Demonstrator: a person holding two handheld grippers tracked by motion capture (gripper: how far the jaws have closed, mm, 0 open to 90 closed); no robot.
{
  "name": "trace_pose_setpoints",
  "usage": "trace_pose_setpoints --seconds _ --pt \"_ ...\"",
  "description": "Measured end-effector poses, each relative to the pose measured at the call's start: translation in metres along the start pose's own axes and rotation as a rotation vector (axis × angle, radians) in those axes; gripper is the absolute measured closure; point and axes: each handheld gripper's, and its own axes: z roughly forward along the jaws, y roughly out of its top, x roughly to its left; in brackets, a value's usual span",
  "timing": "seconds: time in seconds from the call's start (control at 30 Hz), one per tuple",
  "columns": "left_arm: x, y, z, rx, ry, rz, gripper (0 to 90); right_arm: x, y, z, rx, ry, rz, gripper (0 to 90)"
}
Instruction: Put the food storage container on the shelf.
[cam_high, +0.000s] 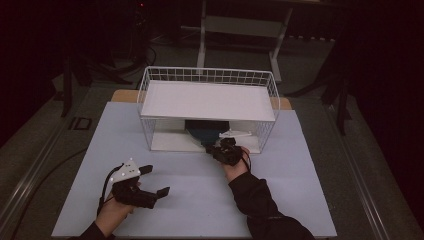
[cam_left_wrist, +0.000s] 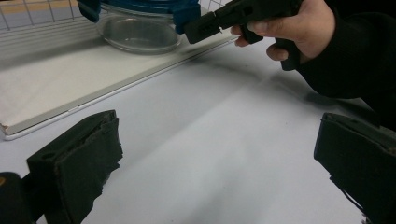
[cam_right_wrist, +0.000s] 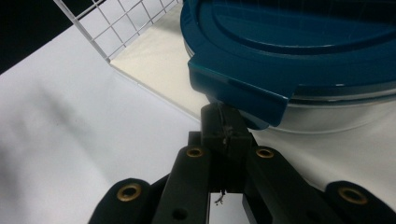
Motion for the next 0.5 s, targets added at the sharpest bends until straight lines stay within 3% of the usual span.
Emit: trace_pose_setpoints --seconds 0.07,0.23,0.33,0.5 --pt "0.000 0.000 0.000 0.000 0.002 0.001 0.8 0.001 0.001 0.001 0.001 -0.007 -0.011 90.0" --pt "0.000 0.001 -0.001 0.002 -0.001 0.002 0.8 0.002 -0.001 0.001 0.001 0.018 0.018 89.7" --pt "-0.001 0.002 -0.001 -0.004 -0.006 -0.005 0.8 0.009 -0.003 -0.005 -0.001 0.025 -0.015 86.9" --pt "-0.002 0.005 -0.004 -0.009 -0.008 -0.004 0.8 0.012 -0.007 -0.020 -0.022 0.048 -0.027 80.0"
